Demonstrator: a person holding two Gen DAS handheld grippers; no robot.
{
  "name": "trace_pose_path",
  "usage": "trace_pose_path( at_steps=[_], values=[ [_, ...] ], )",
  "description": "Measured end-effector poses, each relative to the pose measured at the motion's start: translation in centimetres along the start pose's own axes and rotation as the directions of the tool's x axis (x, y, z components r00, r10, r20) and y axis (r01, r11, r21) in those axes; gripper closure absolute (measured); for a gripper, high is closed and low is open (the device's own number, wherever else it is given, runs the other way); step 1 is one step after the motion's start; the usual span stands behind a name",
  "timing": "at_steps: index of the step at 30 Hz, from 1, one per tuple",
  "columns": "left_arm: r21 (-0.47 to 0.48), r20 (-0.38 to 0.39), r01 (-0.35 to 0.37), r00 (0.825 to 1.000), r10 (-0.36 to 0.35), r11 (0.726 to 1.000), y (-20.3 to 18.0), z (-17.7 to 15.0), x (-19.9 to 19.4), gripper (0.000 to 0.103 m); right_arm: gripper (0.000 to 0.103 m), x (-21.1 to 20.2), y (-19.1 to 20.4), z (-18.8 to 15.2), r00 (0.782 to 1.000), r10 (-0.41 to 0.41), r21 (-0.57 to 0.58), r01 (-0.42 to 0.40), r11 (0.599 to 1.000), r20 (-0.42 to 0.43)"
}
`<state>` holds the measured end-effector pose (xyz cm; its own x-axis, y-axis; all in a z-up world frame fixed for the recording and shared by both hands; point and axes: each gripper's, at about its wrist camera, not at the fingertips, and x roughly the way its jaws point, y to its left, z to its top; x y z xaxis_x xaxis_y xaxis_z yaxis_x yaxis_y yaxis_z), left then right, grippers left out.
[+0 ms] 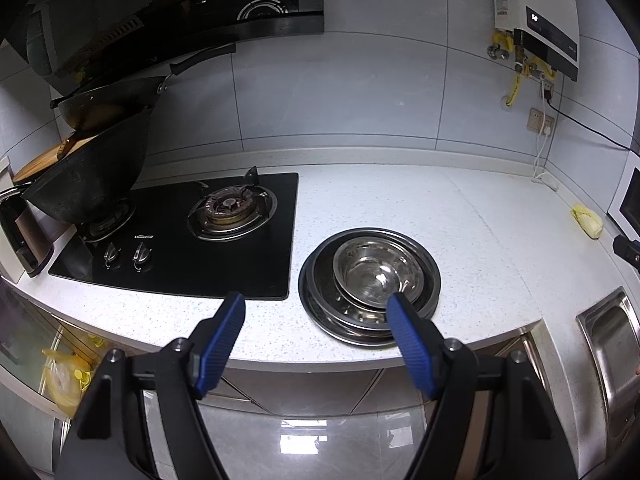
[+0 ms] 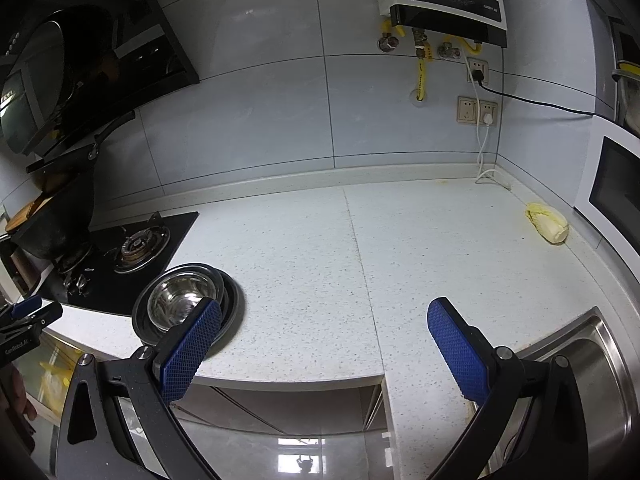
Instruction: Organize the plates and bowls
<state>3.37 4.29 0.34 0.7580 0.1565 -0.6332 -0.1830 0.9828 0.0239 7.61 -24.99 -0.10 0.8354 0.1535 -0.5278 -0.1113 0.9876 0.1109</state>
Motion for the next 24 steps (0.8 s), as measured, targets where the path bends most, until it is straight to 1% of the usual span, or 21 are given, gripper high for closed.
trace_pose_path(
  at_steps=[12,24],
  values=[
    [-0.002,0.000,-0.003,1.000,0.003,1.000,0.12,-0.26,-0.39,0.031,0.002,-0.19,0.03,-0.29,1.000,0.000,0.000,0.000,1.000,-0.005],
    [-0.031,-0.019,0.016,1.000,-0.017,0.999,0.38,-0.41,-0.59,0.031,0.001,-0.54,0.32,-0.64,1.000,0.001,-0.008,-0.001,1.000,-0.007]
  ],
)
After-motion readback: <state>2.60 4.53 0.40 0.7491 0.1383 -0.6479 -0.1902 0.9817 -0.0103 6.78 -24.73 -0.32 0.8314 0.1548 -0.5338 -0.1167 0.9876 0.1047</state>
